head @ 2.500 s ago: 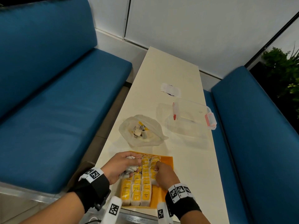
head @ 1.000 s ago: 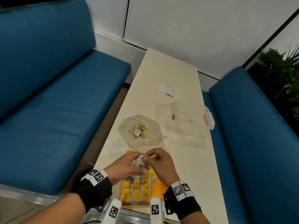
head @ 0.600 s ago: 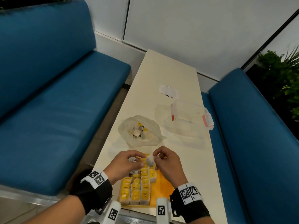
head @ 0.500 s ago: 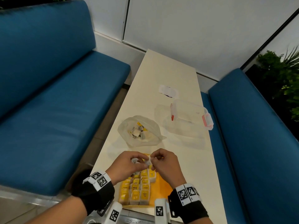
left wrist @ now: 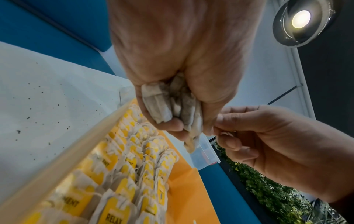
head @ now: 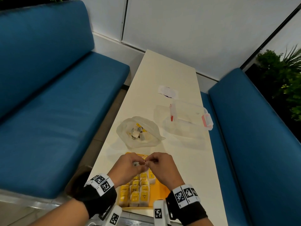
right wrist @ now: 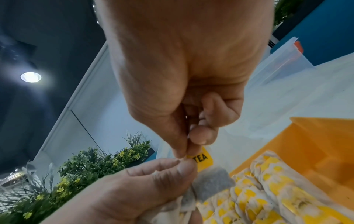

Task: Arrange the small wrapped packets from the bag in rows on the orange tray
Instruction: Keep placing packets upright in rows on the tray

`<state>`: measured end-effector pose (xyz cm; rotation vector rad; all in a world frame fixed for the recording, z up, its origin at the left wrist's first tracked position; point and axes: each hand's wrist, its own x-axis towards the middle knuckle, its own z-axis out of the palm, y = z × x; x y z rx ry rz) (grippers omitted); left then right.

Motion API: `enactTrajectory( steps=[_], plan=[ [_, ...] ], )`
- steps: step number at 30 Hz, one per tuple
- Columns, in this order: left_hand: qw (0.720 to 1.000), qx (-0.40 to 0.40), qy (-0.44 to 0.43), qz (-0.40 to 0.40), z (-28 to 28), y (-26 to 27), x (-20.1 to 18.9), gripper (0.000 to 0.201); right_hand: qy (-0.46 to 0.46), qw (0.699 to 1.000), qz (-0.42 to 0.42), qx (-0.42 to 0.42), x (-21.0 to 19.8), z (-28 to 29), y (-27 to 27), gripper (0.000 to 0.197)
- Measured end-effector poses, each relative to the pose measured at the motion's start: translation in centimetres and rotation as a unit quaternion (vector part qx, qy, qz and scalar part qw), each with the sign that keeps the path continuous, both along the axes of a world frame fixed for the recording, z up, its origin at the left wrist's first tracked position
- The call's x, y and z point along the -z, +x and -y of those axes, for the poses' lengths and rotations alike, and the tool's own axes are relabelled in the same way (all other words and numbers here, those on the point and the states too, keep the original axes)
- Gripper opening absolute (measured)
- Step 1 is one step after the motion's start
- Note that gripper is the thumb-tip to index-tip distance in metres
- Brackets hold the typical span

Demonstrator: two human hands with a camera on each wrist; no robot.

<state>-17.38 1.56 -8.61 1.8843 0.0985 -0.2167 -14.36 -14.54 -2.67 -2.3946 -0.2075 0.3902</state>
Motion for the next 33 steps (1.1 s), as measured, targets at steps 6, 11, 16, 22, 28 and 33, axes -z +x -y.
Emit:
enactTrajectory(
  steps=[6, 11, 16, 22, 28, 33],
  plan=[
    [1.000, -0.006, -0.025, -0.012, -0.1, 0.1, 0.2, 0.007, 0.039, 0.998, -0.007, 0.042, 0.0, 0.4, 0.4, 0.023],
    [0.998, -0.004, -0.052, -0.033, -0.4, 0.2, 0.1, 0.010, 0.053, 0.997, -0.034, 0.049, 0.7, 1.5, 1.0, 0.012],
    [0.997, 0.011, -0.065, -0.042, -0.3, 0.4, -0.3, 0.008, 0.098, 0.993, -0.050, 0.047, 0.9, 1.4, 1.1, 0.007],
    [0.995, 0.006, -0.080, -0.054, -0.6, 0.4, -0.6, 0.005, 0.144, 0.986, -0.057, 0.061, 0.8, 1.3, 1.0, 0.001],
    [0.993, -0.032, -0.098, -0.065, -1.6, 0.3, -0.3, 0.014, 0.111, 0.989, -0.039, 0.089, 1.3, 2.6, 1.7, 0.005],
    [0.994, -0.048, -0.085, -0.052, -1.8, 0.5, 0.2, 0.011, 0.070, 0.989, -0.081, 0.097, 2.8, 3.4, 1.6, 0.008]
  ],
)
